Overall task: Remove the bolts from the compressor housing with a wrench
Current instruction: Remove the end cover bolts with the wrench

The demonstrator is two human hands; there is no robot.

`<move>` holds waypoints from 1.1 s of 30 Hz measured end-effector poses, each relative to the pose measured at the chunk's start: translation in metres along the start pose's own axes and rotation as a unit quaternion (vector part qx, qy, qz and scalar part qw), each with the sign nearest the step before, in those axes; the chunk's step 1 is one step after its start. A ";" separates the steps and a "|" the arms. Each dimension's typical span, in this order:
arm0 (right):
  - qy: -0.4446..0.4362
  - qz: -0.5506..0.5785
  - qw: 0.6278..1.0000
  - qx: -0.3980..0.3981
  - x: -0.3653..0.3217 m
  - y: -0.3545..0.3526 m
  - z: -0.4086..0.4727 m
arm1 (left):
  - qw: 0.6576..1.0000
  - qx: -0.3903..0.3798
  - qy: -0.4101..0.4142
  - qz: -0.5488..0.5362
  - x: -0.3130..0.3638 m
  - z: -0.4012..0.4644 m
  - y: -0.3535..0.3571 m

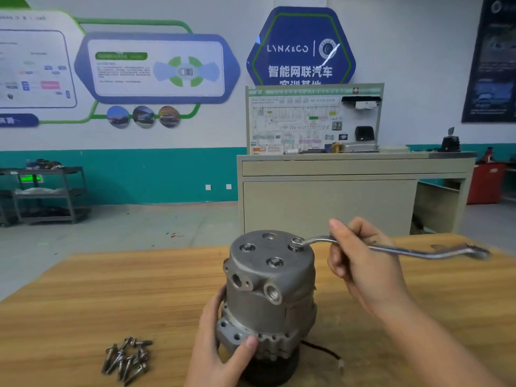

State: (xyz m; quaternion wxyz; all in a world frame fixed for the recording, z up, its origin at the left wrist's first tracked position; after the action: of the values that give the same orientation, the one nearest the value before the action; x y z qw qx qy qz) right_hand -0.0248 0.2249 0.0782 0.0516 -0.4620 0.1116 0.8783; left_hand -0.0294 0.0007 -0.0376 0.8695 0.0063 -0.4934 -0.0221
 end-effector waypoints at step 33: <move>0.002 -0.054 0.987 0.152 -0.008 -0.006 -0.013 | 0.977 -0.003 -0.052 0.205 0.099 0.037 0.023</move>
State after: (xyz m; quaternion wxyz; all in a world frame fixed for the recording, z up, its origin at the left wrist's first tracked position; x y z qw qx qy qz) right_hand -0.0088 0.2280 0.0770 0.1678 -0.4563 0.2188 0.8460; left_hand -0.0092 0.0197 0.0673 0.8287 -0.0987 -0.5288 0.1545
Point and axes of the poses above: each hand's wrist, its own z-axis towards the middle knuckle, its own y-axis out of the palm, x = y × z, the point moved 6 cm from there along z, towards the middle knuckle, and after that the axes turned 11 degrees about -z, right-handed, at the moved point
